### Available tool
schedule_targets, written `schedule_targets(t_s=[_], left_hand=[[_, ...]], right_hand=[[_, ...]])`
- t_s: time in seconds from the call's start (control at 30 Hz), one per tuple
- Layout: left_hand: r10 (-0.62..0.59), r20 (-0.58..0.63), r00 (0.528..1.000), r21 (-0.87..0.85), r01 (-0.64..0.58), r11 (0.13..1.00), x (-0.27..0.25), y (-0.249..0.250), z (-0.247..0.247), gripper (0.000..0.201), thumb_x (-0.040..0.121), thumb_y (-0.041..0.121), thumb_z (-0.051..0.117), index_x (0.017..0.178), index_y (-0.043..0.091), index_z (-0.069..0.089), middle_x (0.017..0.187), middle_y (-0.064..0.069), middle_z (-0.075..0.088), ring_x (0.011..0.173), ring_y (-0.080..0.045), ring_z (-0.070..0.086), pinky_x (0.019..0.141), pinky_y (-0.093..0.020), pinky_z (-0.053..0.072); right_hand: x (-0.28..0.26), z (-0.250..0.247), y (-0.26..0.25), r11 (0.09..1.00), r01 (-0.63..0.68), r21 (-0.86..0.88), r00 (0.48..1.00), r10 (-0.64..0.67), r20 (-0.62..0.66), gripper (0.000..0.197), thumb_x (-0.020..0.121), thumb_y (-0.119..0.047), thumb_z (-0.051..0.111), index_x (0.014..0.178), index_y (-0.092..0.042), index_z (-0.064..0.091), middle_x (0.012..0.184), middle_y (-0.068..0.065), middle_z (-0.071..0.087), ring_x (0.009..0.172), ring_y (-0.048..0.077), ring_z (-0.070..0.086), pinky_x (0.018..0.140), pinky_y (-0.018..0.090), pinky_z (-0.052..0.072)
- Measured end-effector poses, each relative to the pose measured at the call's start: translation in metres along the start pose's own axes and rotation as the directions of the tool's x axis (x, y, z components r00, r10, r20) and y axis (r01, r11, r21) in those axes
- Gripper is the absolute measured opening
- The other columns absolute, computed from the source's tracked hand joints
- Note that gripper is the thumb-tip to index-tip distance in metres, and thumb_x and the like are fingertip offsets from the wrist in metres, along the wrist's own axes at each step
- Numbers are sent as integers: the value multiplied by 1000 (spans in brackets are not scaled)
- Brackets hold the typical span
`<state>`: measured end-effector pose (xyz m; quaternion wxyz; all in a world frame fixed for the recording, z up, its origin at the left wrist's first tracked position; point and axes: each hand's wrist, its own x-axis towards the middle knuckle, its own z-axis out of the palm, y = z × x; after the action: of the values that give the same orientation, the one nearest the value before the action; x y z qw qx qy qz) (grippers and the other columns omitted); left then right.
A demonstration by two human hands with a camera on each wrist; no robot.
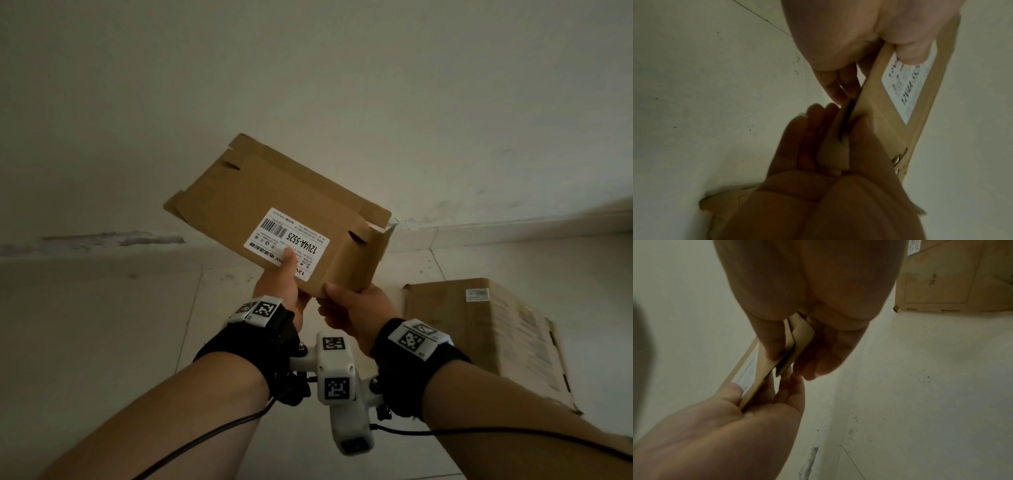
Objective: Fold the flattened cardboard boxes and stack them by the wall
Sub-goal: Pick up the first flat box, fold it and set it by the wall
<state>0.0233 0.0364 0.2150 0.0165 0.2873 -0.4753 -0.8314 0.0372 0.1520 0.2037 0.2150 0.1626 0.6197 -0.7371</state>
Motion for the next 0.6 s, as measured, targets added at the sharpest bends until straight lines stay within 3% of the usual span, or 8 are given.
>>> schedule_targets(t_s=[0.1, 0.2, 0.37, 0.5, 0.6], left_hand=[[-32, 37, 999, 45, 30, 999, 11, 2, -8, 24, 90, 28, 54, 110, 17, 58, 95, -3, 68, 88, -20, 65, 69, -34, 53], [-63, -45, 997, -5, 63, 998, 30, 16, -23, 21, 88, 31, 57, 98, 13, 63, 90, -7, 70, 84, -22, 66, 66, -35, 53], [-59, -208, 976, -35, 53, 998, 81, 35, -55, 39, 91, 24, 54, 127, 13, 48, 106, -9, 61, 88, -25, 61, 76, -39, 51], [-121, -185, 975, 62, 134, 989, 120, 18, -80, 20, 90, 24, 54, 105, 11, 53, 101, -11, 61, 81, -24, 62, 69, -33, 51], [-168, -198, 966, 98, 190, 977, 150, -3, -96, 10, 89, 23, 56, 87, 13, 55, 101, -14, 61, 80, -23, 62, 71, -33, 50]], right_hand=[[7, 0, -1, 998, 31, 61, 999, -29, -29, 15, 87, -8, 60, 91, -20, 52, 83, 9, 67, 70, 20, 65, 67, 30, 57], [19, -8, 1, 997, 56, 56, 998, -54, -29, 22, 88, -4, 57, 106, -16, 52, 86, 10, 66, 69, 21, 63, 64, 30, 56], [55, -22, 4, 998, 13, 55, 996, -9, -85, 19, 91, -6, 54, 102, -22, 54, 86, 9, 64, 70, 21, 61, 63, 31, 54], [107, -23, 15, 993, -23, 119, 992, 38, -123, 17, 96, -9, 45, 100, -21, 56, 83, 9, 59, 68, 20, 55, 64, 33, 52], [153, -17, 37, 987, -80, 140, 987, 99, -129, 18, 97, -9, 43, 106, -19, 54, 80, 10, 57, 66, 21, 53, 63, 34, 52]])
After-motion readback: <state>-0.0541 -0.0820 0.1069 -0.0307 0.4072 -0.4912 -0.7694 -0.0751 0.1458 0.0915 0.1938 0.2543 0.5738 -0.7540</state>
